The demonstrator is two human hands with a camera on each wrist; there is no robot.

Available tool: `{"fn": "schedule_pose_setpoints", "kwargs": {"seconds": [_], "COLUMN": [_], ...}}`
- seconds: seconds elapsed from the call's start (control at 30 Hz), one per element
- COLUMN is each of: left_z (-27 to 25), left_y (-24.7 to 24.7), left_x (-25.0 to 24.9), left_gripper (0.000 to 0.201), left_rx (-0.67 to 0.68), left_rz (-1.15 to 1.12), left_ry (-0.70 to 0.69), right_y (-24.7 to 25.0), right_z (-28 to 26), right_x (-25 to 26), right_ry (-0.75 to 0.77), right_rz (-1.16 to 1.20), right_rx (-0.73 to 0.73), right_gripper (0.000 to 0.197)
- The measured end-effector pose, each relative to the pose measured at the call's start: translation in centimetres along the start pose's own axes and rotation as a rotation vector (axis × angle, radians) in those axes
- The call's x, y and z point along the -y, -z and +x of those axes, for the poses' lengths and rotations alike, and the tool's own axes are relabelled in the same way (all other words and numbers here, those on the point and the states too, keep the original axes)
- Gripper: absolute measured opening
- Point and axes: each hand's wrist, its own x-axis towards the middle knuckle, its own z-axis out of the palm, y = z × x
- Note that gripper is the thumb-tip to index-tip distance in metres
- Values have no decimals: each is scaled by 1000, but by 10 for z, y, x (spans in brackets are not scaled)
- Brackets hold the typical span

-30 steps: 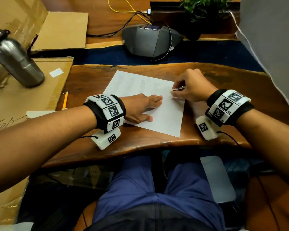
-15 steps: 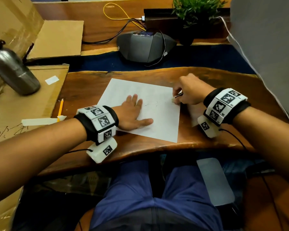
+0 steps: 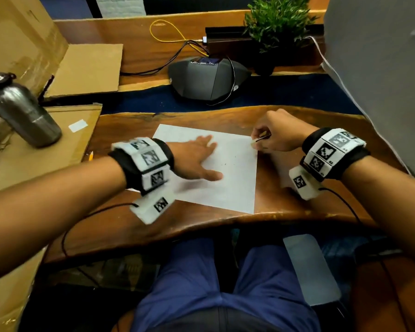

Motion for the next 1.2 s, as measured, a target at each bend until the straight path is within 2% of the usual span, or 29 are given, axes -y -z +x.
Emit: {"fn": "schedule_pose_setpoints", "kwargs": {"seconds": [0.07, 0.1, 0.17, 0.23, 0.33, 0.4, 0.47, 0.57, 0.63, 0.67, 0.73, 0.83, 0.9, 0.93, 0.97, 1.07, 1.1, 1.13, 1.17, 1.2], "left_z": [-2, -2, 1, 4, 6, 4, 2, 0, 1, 2, 6, 7, 5, 5, 5, 7, 8, 8, 8, 8], "left_y": [10, 10, 2, -11, -25, -28, -30, -34, -35, -36, -34, -28, -26, -26, -26, -26, -24, -23, -22, -20], "left_x": [27, 39, 54, 57, 42, 30, 25, 23, 19, 18, 13, 9, 7, 8, 9, 9, 6, 6, 4, 3], "left_gripper": [94, 97, 111, 122, 121, 116, 113, 113, 114, 115, 117, 119, 120, 120, 121, 122, 121, 120, 119, 118], "left_rx": [25, 29, 51, 79, 69, 93, 107, 109, 99, 96, 92, 88, 94, 96, 95, 81, 70, 63, 59, 58], "left_rz": [66, 79, 84, 66, 29, 44, 54, 89, 115, 127, 154, 182, 186, 183, 181, 194, 213, 227, 236, 243], "left_ry": [91, 117, 140, 126, 107, 109, 112, 117, 117, 117, 117, 123, 123, 121, 116, 96, 84, 79, 78, 80], "right_y": [3, 4, 0, -12, -39, -48, -44, -21, -7, -2, -4, -26, -38, -39, -37, -21, -15, -13, -12, -15], "right_z": [1, 1, -3, -6, -1, 2, 1, -11, -21, -23, -23, -15, -10, -7, -3, 4, 2, 1, -2, -7], "right_x": [15, 26, 54, 81, 95, 86, 65, 24, 9, 11, 29, 66, 74, 70, 62, 31, 25, 26, 35, 46], "right_ry": [1, -5, -39, -122, -326, -445, -564, -727, -769, -744, -633, -517, -528, -570, -624, -740, -741, -717, -674, -629], "right_rz": [54, 203, 707, 1143, 1405, 1506, 1562, 1479, 1412, 1395, 1406, 1443, 1452, 1481, 1507, 1457, 1423, 1426, 1449, 1466], "right_rx": [-15, 3, 123, 289, 451, 451, 324, -12, -184, -209, -128, 230, 348, 316, 226, -164, -244, -259, -209, -99], "right_gripper": [18, 21, 24, 18, 22, 33, 39, 35, 32, 29, 28, 34, 40, 41, 41, 39, 39, 37, 35, 32]}}
